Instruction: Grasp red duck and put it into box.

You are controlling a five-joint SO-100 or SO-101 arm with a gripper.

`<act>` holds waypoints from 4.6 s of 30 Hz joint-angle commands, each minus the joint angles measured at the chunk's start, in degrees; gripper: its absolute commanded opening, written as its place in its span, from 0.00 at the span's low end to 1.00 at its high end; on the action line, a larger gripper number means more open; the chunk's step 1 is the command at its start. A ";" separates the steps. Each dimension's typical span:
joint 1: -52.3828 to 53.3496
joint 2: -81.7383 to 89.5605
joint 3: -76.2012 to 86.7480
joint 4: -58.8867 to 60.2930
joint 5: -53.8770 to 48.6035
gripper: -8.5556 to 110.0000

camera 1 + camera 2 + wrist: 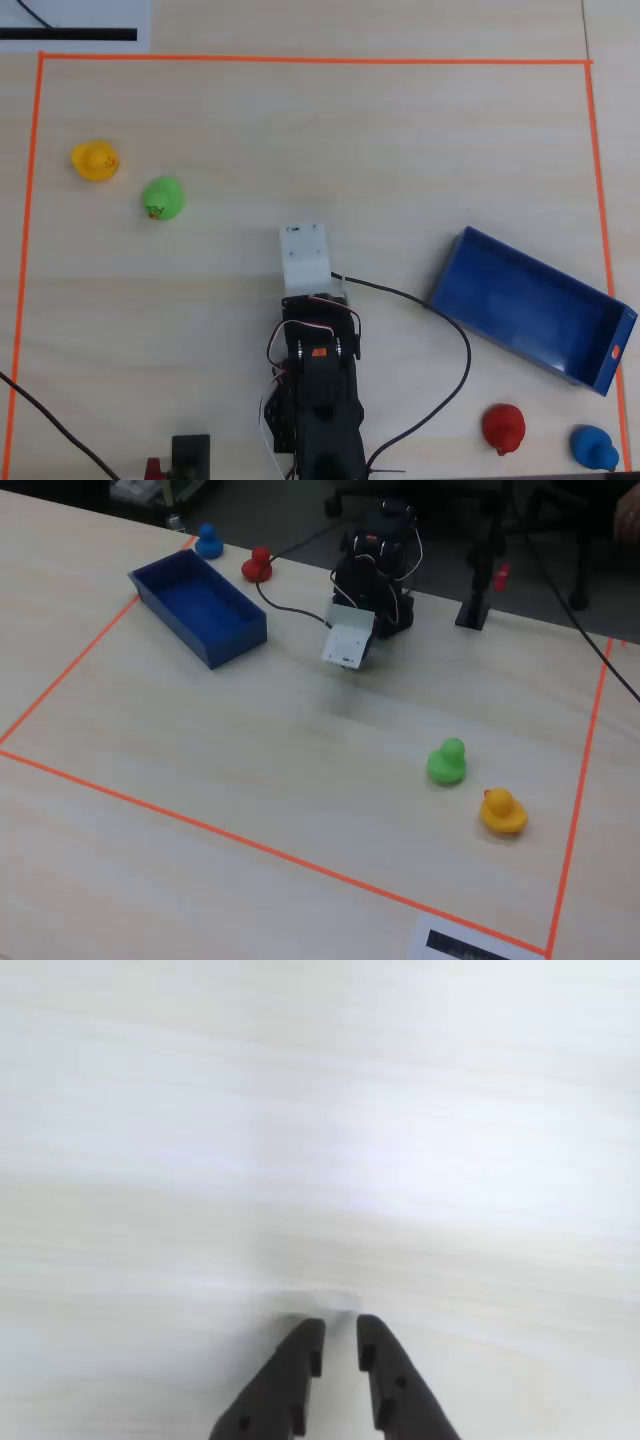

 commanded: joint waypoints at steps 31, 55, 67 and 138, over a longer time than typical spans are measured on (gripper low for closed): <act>0.53 -0.18 0.44 0.79 0.09 0.08; 0.53 -0.18 0.44 0.79 0.09 0.08; 0.53 -0.18 0.44 0.79 0.09 0.08; 69.17 -89.03 -115.22 -10.72 7.73 0.07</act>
